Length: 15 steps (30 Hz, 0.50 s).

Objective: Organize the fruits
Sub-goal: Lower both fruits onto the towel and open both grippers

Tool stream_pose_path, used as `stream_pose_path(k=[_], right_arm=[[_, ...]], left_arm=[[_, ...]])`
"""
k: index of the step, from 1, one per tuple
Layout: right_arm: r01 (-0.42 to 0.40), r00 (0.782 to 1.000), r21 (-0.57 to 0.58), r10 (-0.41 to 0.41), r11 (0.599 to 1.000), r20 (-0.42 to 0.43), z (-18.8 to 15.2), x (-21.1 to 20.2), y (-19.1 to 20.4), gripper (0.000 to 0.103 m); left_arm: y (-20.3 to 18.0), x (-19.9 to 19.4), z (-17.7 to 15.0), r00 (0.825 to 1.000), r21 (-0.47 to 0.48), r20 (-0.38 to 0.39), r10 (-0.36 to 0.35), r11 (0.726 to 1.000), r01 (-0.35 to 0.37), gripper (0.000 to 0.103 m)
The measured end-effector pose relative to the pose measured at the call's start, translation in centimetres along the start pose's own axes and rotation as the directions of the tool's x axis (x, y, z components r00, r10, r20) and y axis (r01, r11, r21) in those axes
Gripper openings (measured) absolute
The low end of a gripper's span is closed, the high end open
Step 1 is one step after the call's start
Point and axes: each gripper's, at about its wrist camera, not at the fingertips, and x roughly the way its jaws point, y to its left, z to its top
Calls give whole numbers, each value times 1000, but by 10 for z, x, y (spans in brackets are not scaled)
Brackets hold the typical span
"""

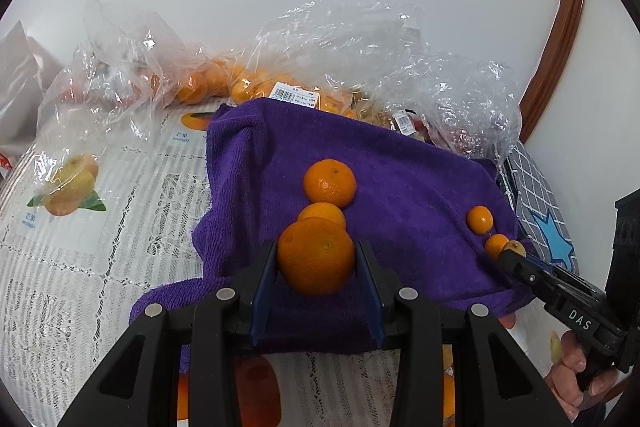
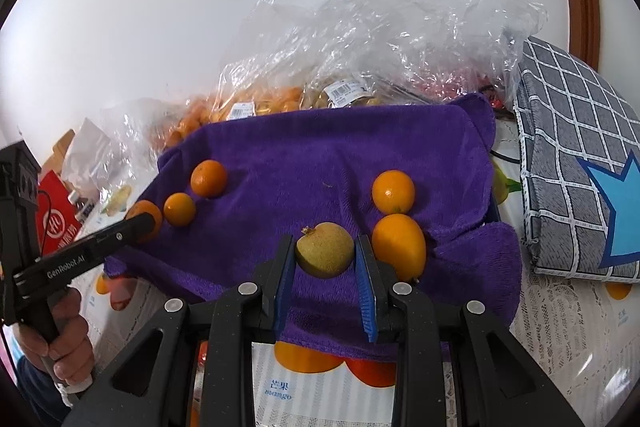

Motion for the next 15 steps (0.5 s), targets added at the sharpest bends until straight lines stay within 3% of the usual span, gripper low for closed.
stream_pose_path(k=[15], right_arm=[[31, 998, -39, -33, 999, -50, -3, 11, 6, 29]], left_arm=[[-3, 2, -2, 1000, 20, -2, 19, 1000, -19, 37]])
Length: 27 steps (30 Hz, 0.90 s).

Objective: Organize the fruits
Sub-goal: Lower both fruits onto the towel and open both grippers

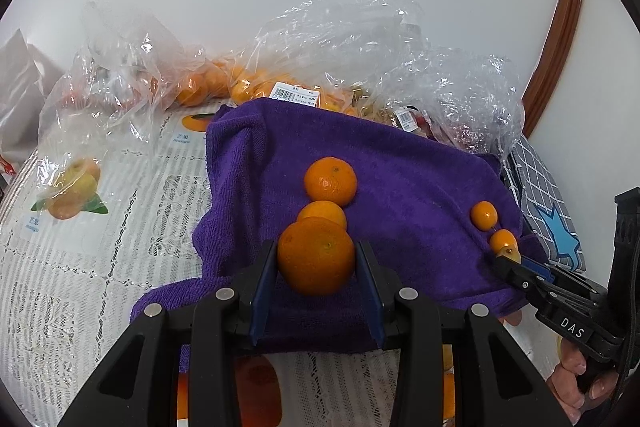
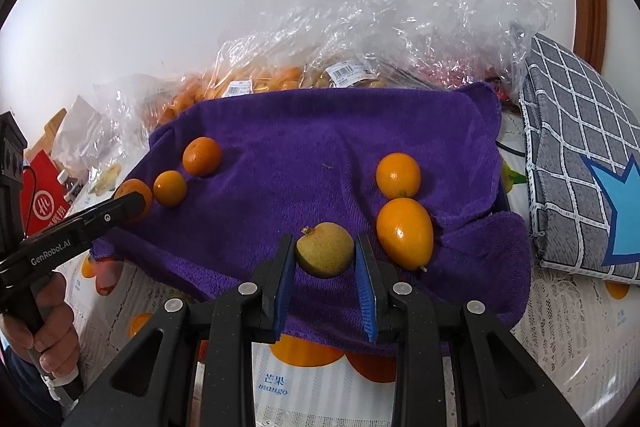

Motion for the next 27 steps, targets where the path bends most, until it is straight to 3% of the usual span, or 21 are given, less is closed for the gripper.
stream_pose_path(k=[27], right_arm=[[-9, 1000, -6, 9, 1000, -10, 1, -1, -1, 29]], left_arm=[[0, 1, -1, 1000, 5, 0, 1, 1000, -1, 37]])
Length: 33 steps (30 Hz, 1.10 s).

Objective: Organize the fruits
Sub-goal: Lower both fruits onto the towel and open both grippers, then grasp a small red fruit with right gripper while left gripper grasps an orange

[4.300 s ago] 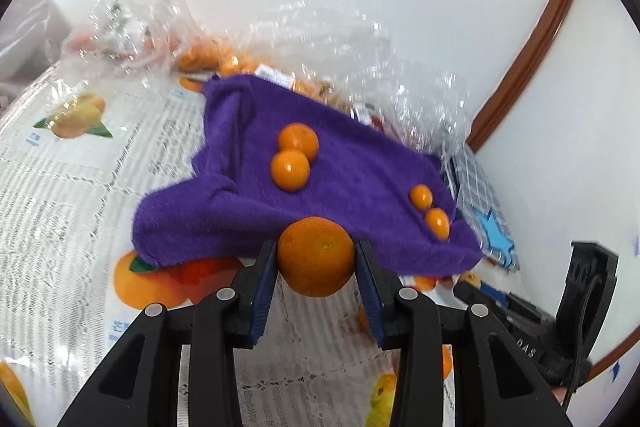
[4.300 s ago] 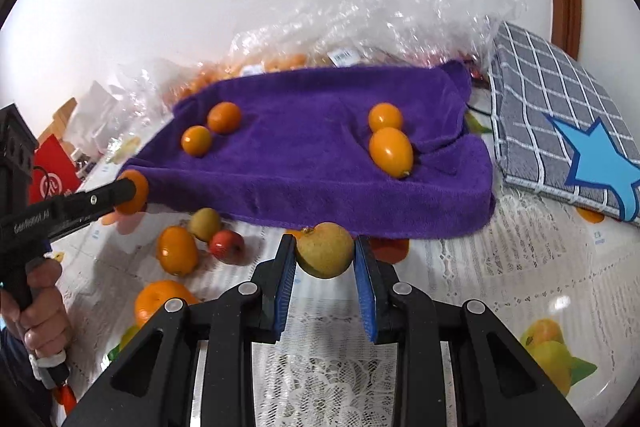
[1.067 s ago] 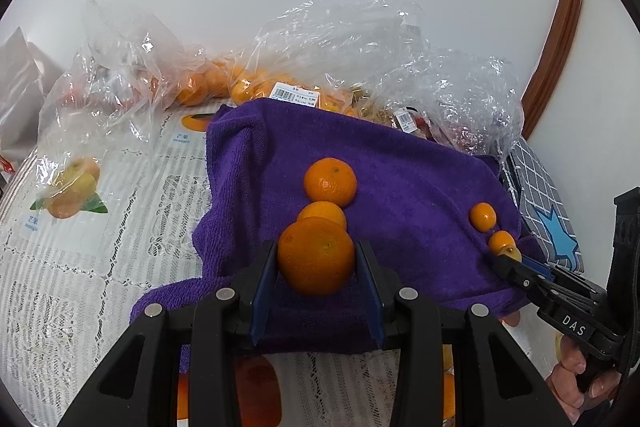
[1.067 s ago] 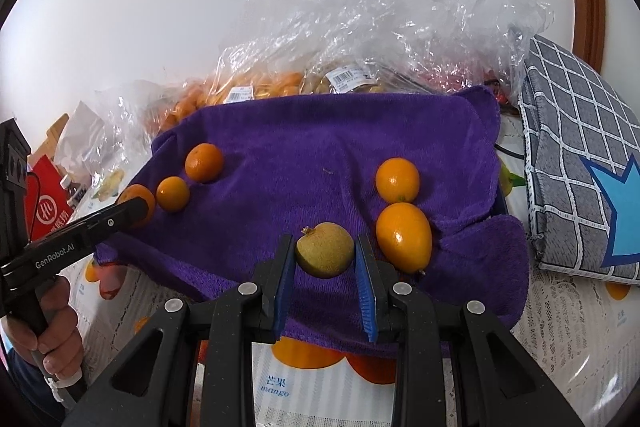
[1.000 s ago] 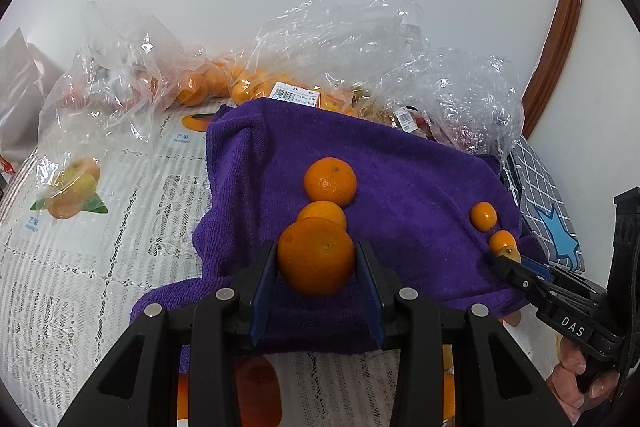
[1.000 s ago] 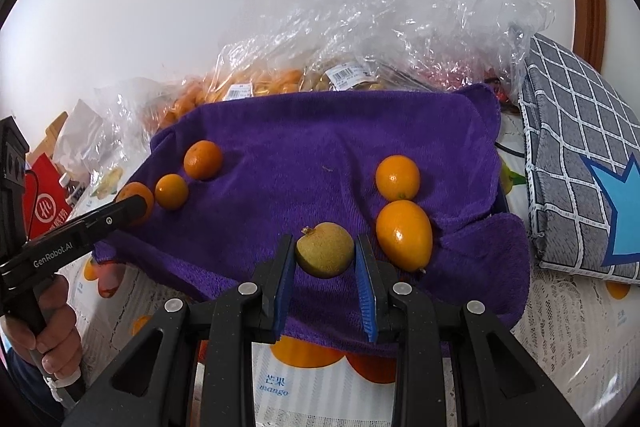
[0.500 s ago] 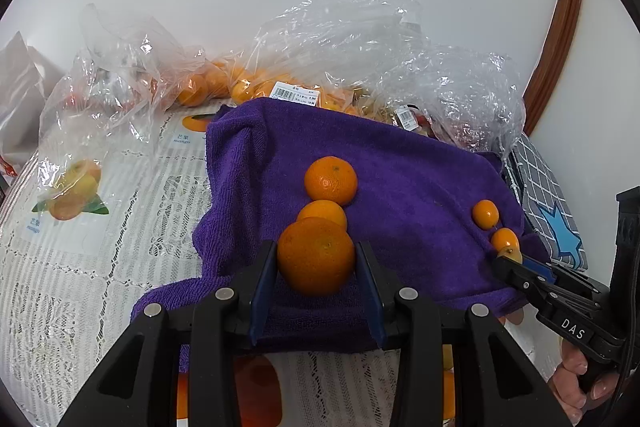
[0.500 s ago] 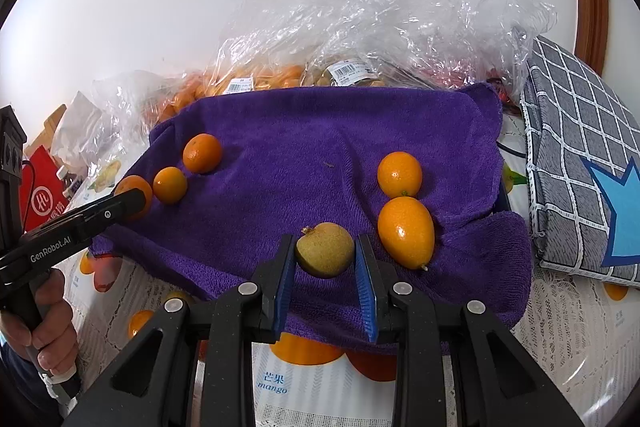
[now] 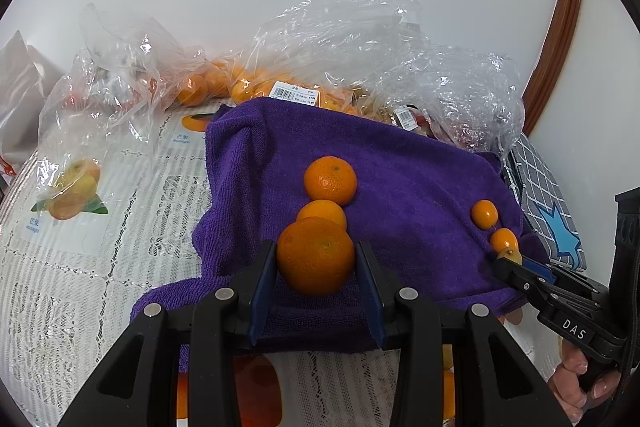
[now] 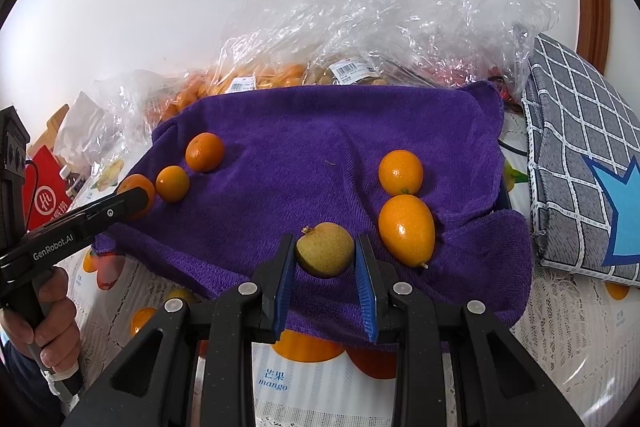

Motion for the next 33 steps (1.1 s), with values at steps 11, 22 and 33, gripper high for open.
stream_pose_path(k=[11, 22, 33], right_arm=[[1, 1000, -3, -1, 1000, -1, 0, -1, 0, 29], [-9, 1000, -1, 9, 1000, 6, 0, -3, 1, 38], [-8, 988, 40, 2, 999, 154, -7, -48, 5, 51]], left_arm=[[0, -1, -1, 1000, 4, 1, -11, 1000, 11, 38], [-4, -10, -2, 999, 12, 33, -42, 999, 41, 40], [-1, -21, -9, 996, 4, 67, -63, 998, 63, 40]])
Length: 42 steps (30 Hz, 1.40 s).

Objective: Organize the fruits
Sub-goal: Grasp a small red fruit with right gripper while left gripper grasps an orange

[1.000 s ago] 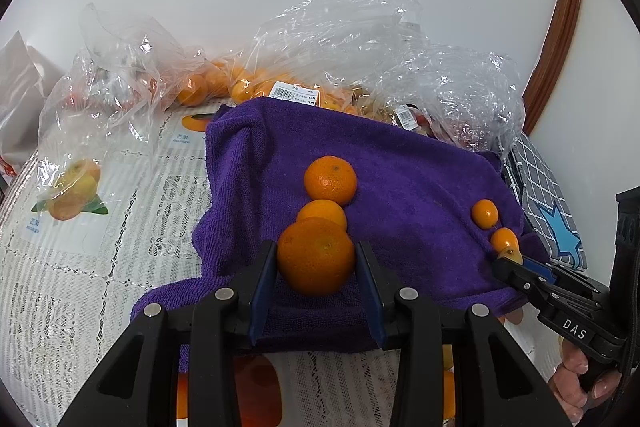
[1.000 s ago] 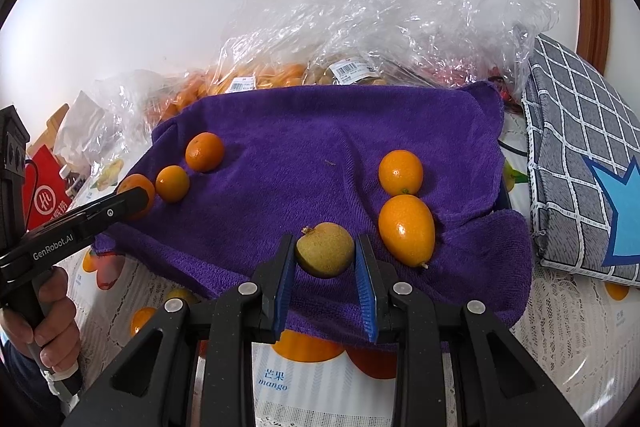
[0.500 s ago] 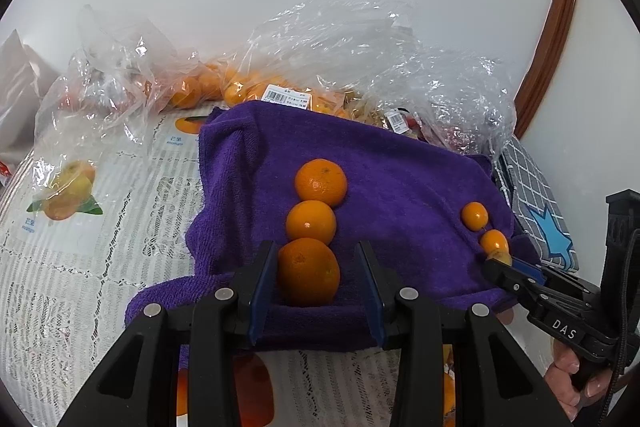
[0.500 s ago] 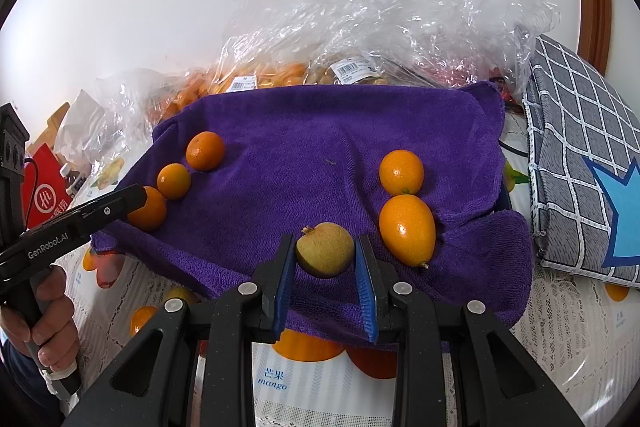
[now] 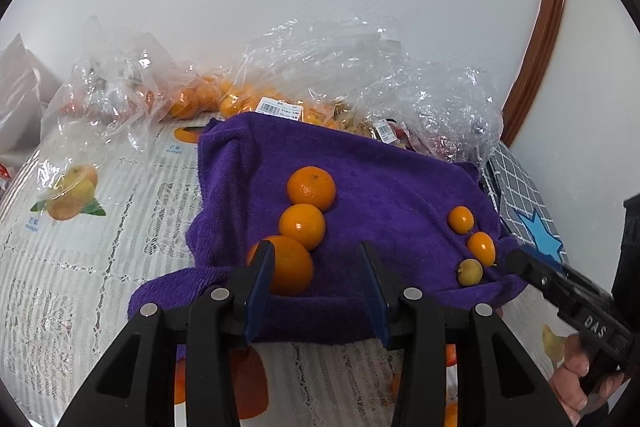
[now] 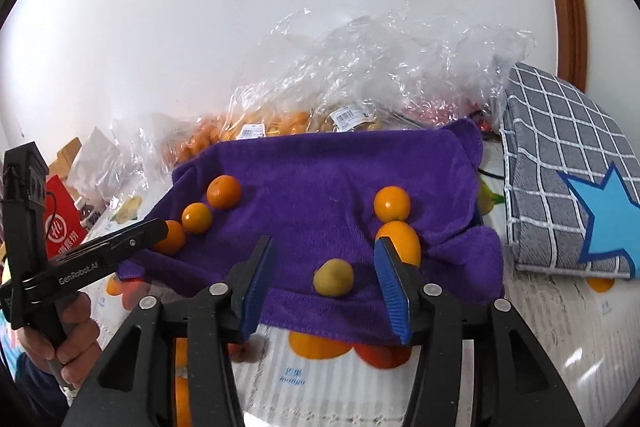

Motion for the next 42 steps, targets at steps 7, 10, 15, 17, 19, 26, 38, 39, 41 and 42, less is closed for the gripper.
stream_pose_path(k=[7, 10, 15, 17, 19, 26, 38, 39, 41, 42], right_arm=[[-74, 995, -21, 72, 997, -75, -22, -9, 25, 39], [-118, 983, -46, 111, 992, -145, -29, -2, 36, 35], [-152, 967, -75, 133, 985, -220, -38, 11, 50, 35], [-150, 962, -80, 127, 985, -242, -42, 17, 52, 33], [-142, 954, -81, 115, 987, -276, -45, 26, 53, 26], [-144, 949, -66, 119, 987, -292, -45, 30, 49, 24], [-20, 989, 10, 22, 1000, -148, -44, -16, -12, 24], [-17, 989, 15, 19, 1000, -146, -45, -17, -16, 24], [-15, 989, 27, 19, 1000, -144, -47, -18, -21, 24], [-17, 989, 33, 22, 999, -145, -48, -18, -22, 24]], left_arm=[[5, -18, -6, 999, 11, 43, 11, 1000, -11, 40], [4, -24, -10, 999, 27, 43, 12, 1000, -13, 40], [6, -30, -15, 999, 28, 35, 8, 1000, -9, 40], [8, -32, -15, 999, 21, 35, 7, 1000, -8, 40], [9, -33, -16, 999, 17, 35, 5, 1000, -5, 40], [4, -32, -19, 999, 28, 4, -42, 999, 41, 40], [-33, -7, -38, 938, 71, -238, -251, 959, 275, 41], [-34, -5, -39, 933, 68, -253, -257, 957, 282, 40], [-36, 0, -42, 921, 60, -285, -267, 954, 295, 40], [-37, 3, -44, 915, 60, -303, -268, 952, 299, 40]])
